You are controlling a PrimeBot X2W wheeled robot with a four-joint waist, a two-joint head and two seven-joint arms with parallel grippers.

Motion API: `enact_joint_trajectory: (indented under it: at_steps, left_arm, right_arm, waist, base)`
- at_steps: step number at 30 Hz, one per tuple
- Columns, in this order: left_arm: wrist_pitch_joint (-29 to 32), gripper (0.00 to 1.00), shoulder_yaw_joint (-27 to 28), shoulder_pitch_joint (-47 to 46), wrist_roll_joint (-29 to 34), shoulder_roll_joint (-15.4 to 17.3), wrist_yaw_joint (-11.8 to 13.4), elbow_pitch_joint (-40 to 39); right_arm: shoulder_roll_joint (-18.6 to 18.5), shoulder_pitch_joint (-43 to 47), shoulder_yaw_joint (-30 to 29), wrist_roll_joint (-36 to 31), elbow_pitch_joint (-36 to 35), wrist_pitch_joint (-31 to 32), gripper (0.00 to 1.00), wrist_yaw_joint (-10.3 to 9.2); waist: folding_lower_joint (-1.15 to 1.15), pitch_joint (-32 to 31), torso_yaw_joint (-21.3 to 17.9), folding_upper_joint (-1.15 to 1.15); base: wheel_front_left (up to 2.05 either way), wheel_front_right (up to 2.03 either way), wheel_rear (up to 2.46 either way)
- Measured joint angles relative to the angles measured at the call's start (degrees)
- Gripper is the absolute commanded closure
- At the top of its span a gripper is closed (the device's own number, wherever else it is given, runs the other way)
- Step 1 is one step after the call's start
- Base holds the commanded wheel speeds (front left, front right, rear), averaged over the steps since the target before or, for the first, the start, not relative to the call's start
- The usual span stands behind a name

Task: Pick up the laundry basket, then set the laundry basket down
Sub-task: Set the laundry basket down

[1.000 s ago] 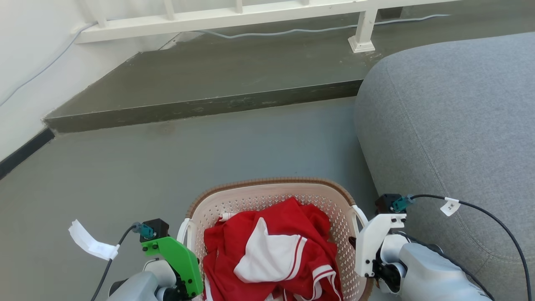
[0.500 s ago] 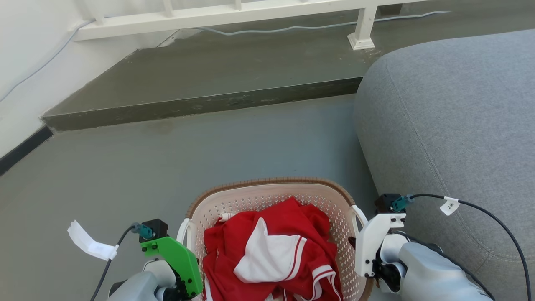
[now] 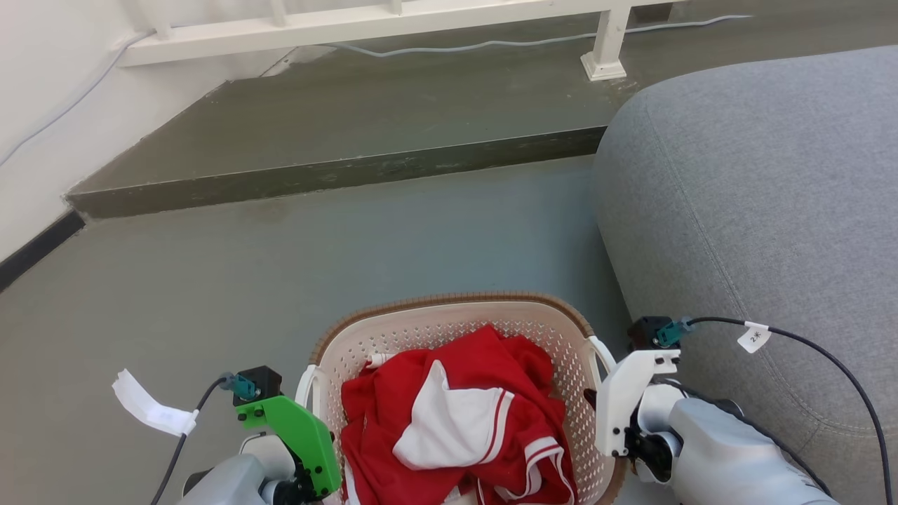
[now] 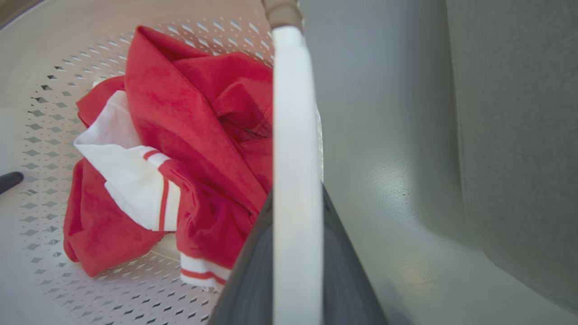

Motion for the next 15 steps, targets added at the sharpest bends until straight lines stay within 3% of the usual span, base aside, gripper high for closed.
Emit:
enact_joint_trajectory:
  at_steps: [15]
  left_arm:
    - [-1.35,1.0,0.04,-2.76,-0.48,-0.02,-0.01,0.02]
  right_arm:
    - [-0.31,-2.97,0.52,0.07,-0.08,-0.62,1.0,-0.11]
  waist:
    - [0.0,3.42,-0.29,0.0]
  base:
    - [0.0,0.0,0.0]
